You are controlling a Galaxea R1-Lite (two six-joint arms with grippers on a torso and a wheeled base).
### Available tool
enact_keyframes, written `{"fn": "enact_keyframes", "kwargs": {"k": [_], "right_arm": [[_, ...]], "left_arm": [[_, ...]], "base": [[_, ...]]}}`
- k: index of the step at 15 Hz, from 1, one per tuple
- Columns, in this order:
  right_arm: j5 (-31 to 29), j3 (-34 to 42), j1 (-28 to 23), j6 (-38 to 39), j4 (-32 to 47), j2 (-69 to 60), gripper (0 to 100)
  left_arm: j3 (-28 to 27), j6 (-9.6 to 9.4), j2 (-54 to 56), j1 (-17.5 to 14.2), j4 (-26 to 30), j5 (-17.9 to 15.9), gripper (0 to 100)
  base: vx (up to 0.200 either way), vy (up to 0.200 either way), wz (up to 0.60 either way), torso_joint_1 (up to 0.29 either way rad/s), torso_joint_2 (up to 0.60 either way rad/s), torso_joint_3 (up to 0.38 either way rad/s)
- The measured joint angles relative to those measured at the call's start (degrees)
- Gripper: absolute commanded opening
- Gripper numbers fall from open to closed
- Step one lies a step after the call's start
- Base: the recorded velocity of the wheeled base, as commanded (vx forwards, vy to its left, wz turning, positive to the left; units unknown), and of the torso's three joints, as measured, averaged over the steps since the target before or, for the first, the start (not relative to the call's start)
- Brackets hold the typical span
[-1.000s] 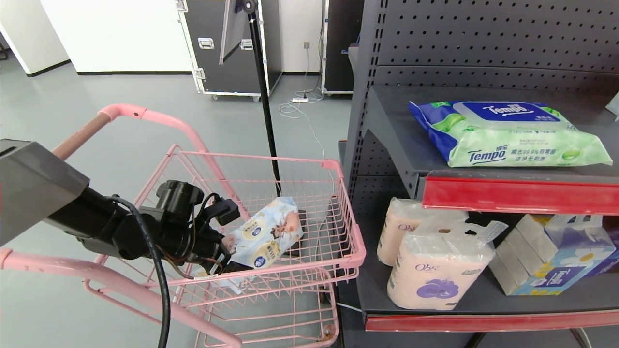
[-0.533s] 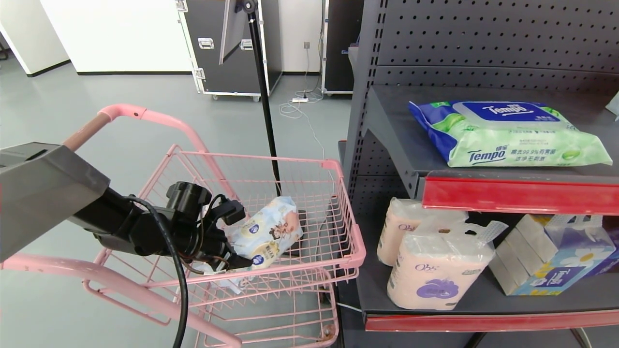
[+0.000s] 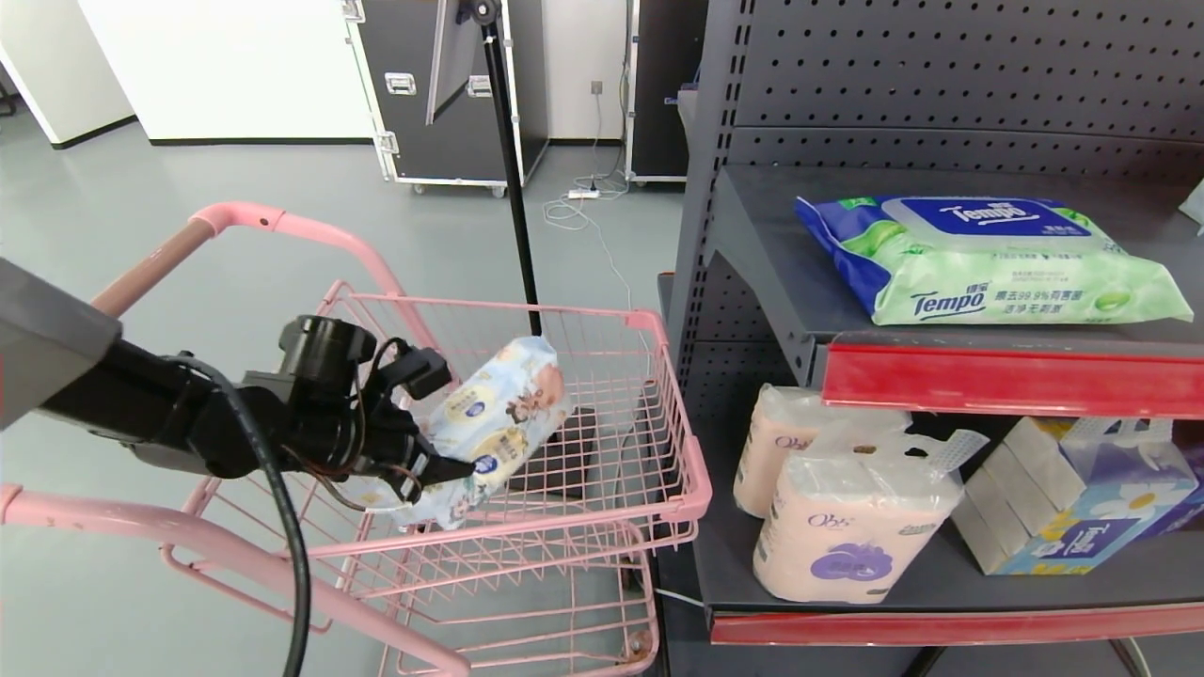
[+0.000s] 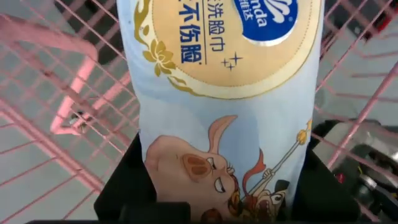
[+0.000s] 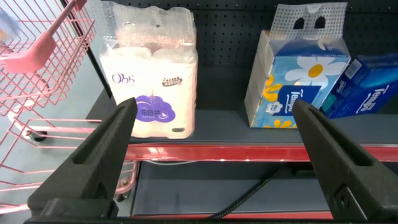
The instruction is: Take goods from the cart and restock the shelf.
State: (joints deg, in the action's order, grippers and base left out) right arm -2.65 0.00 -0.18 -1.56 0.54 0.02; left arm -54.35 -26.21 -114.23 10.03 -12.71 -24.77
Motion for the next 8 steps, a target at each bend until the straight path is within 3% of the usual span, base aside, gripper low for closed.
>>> {"fn": "enact_keyframes", "kwargs": {"k": [4, 8], "right_arm": [[0.0, 0.0, 0.0, 0.0, 0.0, 0.0, 100], [0.0, 0.0, 0.0, 0.0, 0.0, 0.0, 100]], "left_arm": [[-0.1, 9.96, 14.4, -1.3, -0.2, 0.3, 0], [4.0, 15.04, 32.6, -5.8, 0.4, 1.0, 0]], "base": [[0.0, 0.0, 0.0, 0.0, 0.0, 0.0], [0.0, 0.0, 0.0, 0.0, 0.0, 0.0]]}}
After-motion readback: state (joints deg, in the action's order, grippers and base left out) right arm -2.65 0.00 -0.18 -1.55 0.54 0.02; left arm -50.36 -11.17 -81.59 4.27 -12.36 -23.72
